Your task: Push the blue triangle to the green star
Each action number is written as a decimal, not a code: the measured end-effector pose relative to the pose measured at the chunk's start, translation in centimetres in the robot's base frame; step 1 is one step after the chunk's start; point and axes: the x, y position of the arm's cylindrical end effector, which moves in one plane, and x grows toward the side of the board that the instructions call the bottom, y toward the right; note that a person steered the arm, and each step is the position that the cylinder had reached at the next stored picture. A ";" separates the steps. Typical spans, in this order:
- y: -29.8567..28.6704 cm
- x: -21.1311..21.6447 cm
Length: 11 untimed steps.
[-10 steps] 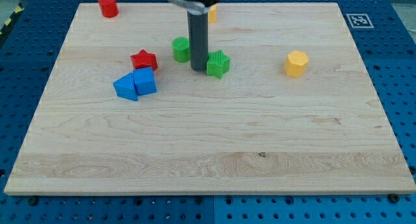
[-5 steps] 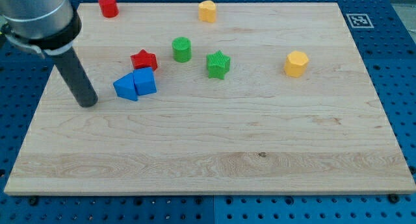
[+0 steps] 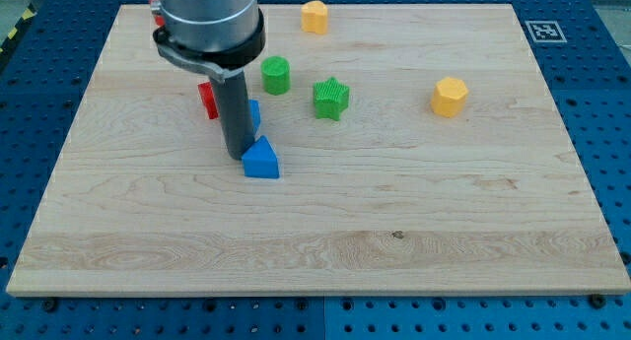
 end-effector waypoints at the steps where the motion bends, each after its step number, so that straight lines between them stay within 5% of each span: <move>1: 0.3 1.9; 6: 11.5 4.5; 11: 8.0 1.0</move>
